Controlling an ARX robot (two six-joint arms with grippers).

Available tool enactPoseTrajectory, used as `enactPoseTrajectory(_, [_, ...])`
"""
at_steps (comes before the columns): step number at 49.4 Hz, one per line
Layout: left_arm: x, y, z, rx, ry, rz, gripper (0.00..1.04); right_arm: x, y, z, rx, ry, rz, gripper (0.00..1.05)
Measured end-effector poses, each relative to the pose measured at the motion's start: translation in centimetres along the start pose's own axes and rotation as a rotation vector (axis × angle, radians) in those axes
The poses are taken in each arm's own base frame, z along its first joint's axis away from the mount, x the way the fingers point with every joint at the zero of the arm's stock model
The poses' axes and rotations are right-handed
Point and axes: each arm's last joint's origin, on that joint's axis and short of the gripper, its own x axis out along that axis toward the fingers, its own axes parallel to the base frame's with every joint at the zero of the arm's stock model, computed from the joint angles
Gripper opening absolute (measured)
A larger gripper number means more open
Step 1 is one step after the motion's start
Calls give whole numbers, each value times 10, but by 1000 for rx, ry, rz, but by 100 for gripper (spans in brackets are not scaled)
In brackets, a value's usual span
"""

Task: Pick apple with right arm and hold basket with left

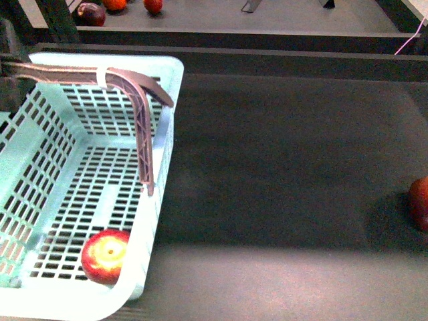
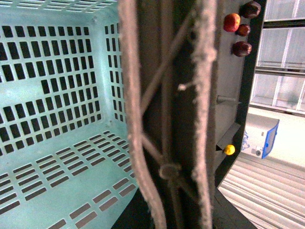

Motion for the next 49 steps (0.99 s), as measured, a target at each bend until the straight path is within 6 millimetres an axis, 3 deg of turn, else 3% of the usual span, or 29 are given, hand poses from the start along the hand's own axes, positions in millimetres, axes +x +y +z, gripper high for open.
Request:
enactPoseTrajectory(5, [2, 11, 0, -1, -5, 32, 6, 0, 0, 0, 0, 0, 0, 96])
enactPoseTrajectory(16, [1, 16, -1, -5, -6, 36, 7, 0, 0, 0, 0, 0, 0, 96])
enactPoseTrajectory(25, [-9, 12, 0, -29, -9, 45, 42, 0, 0, 0, 0, 0, 0, 96])
enactPoseTrajectory(32, [-41, -3, 0, -28, -2, 50, 79, 0, 0, 0, 0, 0, 0, 96])
enactPoseTrajectory(37, [-62, -9, 1, -18, -7, 57, 98, 0, 0, 0, 0, 0, 0, 96])
enactPoseTrajectory(43, [-86, -14, 5, 3, -18, 63, 98, 0, 0, 0, 0, 0, 0, 96])
enactPoseTrajectory(49, [-89, -17, 5, 70, -20, 7, 96, 0, 0, 0, 0, 0, 0, 96])
